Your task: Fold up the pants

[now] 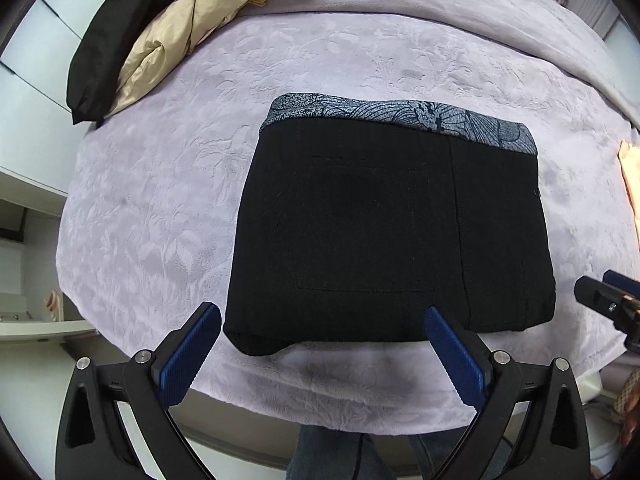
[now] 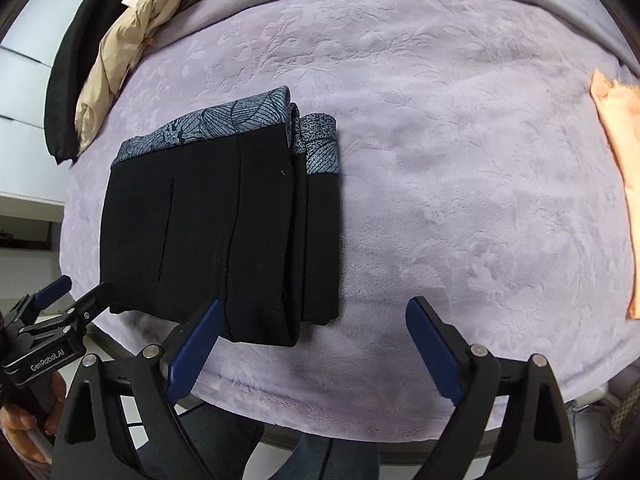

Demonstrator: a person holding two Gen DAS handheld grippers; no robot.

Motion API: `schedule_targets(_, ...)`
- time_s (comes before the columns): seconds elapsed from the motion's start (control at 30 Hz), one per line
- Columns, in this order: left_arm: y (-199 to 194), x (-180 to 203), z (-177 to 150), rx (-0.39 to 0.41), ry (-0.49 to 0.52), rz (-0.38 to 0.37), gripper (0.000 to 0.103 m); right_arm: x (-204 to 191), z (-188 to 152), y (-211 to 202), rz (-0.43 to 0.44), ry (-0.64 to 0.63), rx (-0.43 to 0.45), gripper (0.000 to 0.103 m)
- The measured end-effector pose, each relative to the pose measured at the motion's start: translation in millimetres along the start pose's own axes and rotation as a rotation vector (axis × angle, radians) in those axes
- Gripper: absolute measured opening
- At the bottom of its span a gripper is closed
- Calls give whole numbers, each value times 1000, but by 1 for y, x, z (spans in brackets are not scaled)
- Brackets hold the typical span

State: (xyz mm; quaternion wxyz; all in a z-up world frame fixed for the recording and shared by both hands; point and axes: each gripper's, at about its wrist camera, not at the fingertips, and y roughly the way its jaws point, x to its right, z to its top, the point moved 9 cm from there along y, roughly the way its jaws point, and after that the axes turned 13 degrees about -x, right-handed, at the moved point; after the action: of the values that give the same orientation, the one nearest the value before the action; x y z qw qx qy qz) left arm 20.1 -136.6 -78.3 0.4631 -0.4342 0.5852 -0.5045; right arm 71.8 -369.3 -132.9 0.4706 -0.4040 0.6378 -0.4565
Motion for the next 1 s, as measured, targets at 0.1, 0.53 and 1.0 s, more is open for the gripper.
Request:
schedule_targets(0.1, -4, -1, 0, 23, 22, 1, 102, -8, -2, -4, -6, 7, 30, 97)
schedule_targets(0.53, 0, -28, -9, 54, 84, -25, 102, -44, -30, -7, -99, 103, 72, 98)
schedule_targets(1.0, -8, -40, -12, 78, 86, -61, 102, -68, -41, -21, -157, 118, 108, 98)
